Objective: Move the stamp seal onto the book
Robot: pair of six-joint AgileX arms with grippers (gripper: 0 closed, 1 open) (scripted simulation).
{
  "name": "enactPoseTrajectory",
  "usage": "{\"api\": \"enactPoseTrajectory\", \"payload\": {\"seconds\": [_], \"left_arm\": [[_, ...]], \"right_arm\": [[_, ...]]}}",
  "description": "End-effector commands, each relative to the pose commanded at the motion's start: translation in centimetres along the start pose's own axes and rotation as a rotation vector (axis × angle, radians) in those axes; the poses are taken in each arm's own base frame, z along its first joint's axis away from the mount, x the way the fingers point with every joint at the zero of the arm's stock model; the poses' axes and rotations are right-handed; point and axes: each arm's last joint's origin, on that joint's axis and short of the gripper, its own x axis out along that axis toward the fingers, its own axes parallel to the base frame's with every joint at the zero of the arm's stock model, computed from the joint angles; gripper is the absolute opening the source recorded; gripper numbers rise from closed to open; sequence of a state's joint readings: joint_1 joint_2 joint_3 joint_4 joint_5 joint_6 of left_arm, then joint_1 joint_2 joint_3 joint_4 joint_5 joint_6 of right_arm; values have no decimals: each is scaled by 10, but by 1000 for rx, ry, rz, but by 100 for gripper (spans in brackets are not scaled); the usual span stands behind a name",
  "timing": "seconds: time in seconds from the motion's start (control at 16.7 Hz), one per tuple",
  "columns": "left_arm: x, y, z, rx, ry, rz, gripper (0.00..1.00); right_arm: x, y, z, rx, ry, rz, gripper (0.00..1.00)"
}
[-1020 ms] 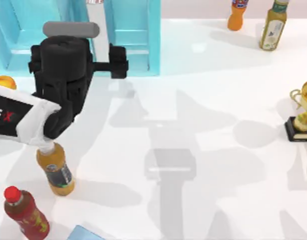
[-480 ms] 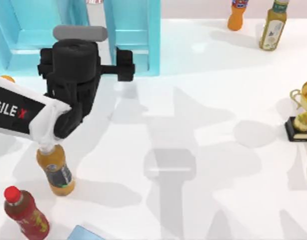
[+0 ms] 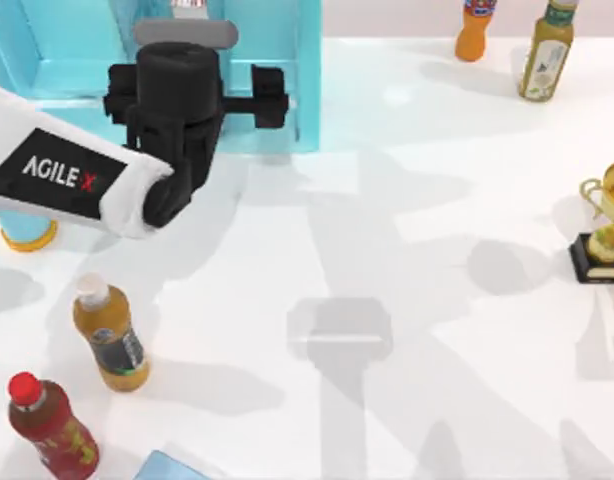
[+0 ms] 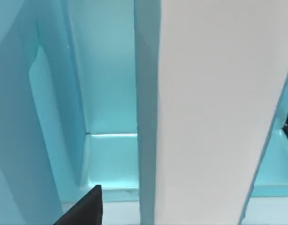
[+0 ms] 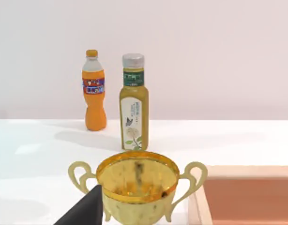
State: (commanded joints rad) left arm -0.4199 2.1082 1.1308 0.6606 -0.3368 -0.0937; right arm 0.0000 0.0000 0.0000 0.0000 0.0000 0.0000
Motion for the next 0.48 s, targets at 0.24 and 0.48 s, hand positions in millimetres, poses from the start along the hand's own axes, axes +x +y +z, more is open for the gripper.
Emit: {"api": "enactPoseTrajectory", "payload": {"seconds": [0.24, 0.48], "left_arm": [[39, 8, -6, -1, 0, 0, 100], [50, 11, -8, 0, 0, 0, 100]], "right_arm": [[0, 0, 0, 0, 0, 0, 100], [0, 0, 0, 0, 0, 0, 100]]}}
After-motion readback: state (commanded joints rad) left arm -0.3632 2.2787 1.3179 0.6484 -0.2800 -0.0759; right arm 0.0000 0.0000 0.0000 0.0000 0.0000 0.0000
